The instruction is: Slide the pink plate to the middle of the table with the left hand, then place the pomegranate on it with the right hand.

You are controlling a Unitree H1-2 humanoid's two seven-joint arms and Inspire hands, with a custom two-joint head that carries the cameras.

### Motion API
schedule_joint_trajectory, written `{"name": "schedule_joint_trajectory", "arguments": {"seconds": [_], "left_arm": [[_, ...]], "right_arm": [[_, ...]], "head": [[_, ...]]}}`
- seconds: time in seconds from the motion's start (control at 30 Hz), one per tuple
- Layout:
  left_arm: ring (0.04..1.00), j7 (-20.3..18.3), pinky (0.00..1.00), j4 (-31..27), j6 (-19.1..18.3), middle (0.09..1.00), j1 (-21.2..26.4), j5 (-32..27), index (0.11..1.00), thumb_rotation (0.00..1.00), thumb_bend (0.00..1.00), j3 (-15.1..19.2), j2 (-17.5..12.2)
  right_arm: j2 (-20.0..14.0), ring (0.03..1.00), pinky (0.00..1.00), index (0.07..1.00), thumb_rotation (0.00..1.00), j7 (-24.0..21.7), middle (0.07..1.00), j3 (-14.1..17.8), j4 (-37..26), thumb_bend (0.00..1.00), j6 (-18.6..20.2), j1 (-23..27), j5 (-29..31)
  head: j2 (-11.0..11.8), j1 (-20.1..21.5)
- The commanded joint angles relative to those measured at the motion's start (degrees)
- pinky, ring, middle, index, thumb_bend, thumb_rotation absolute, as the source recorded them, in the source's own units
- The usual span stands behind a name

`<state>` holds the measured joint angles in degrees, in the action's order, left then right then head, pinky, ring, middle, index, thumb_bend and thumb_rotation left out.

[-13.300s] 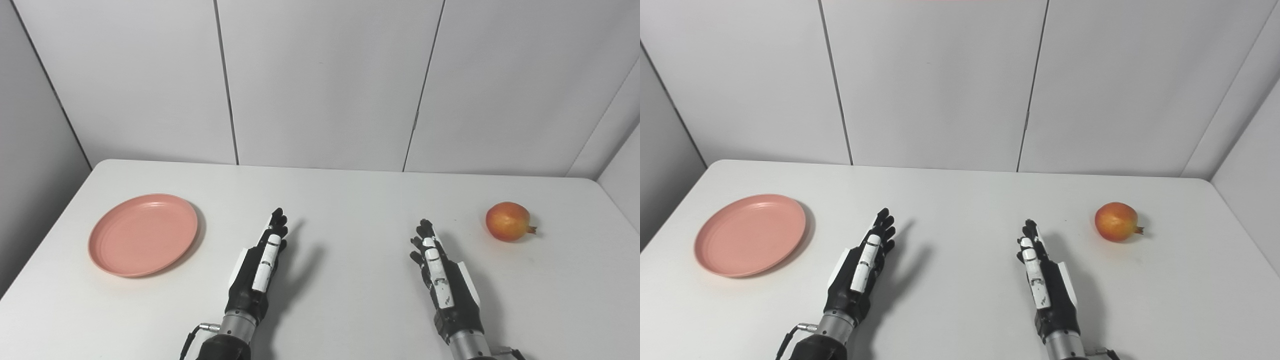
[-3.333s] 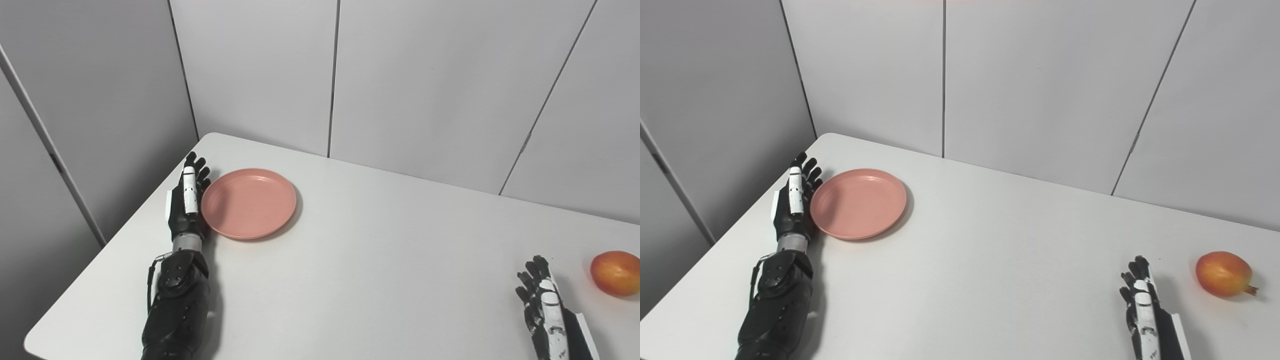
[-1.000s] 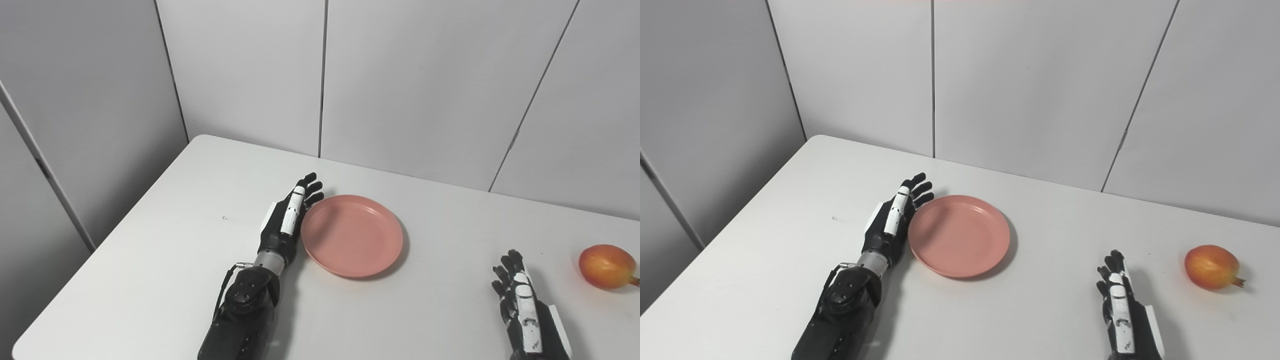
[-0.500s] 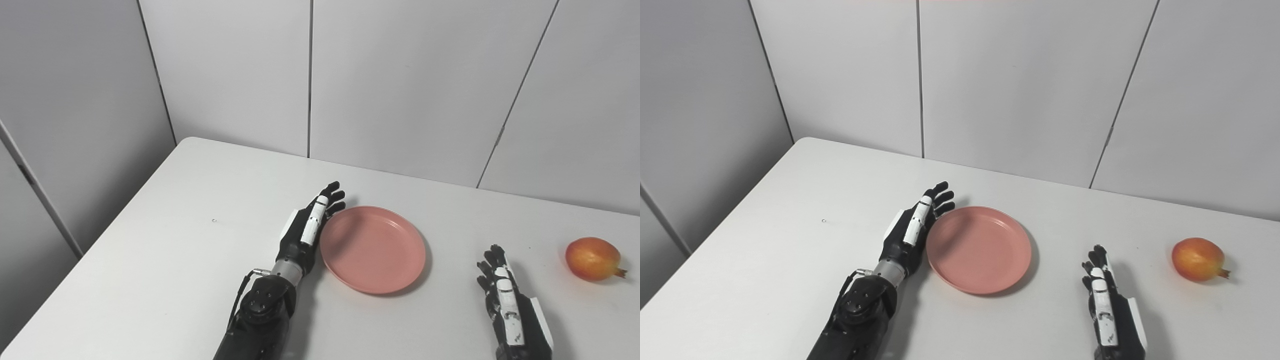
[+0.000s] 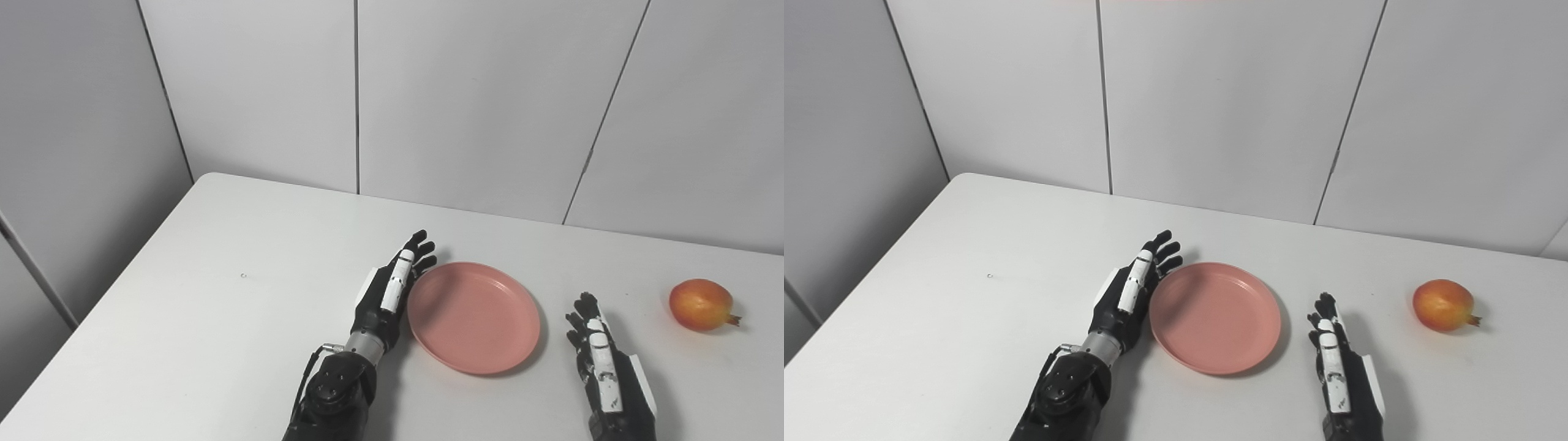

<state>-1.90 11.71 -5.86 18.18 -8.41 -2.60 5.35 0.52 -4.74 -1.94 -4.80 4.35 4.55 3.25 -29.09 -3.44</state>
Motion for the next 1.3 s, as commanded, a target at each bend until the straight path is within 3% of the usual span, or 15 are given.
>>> {"name": "schedule_joint_trajectory", "arguments": {"seconds": [0.0, 0.53, 1.27], "left_arm": [[0.906, -1.0, 0.91, 0.0, -0.4, 0.923, -1.0, -0.1, 0.911, 1.0, 0.42, -0.4, 0.5], [0.917, -2.4, 0.93, -2.2, -0.4, 0.931, -2.8, -0.5, 0.915, 1.0, 0.42, 0.8, -0.3], [0.921, -4.2, 0.93, -1.2, 1.9, 0.937, -3.8, -1.4, 0.923, 1.0, 0.41, 2.4, -1.8]], "right_arm": [[0.5, 0.976, 0.99, 0.978, 1.0, 0.3, 0.984, -0.3, -1.0, 0.27, -0.9, 1.7, -0.2], [1.7, 0.973, 0.99, 0.979, 1.0, 1.7, 0.983, -1.2, 0.0, 0.22, -2.5, 2.2, -2.2], [0.1, 0.957, 0.95, 0.96, 1.0, 3.6, 0.97, -0.4, -8.9, 0.28, 0.5, 5.0, -5.8]], "head": [[0.0, -0.1], [0.4, 6.0], [1.0, 16.1]]}}
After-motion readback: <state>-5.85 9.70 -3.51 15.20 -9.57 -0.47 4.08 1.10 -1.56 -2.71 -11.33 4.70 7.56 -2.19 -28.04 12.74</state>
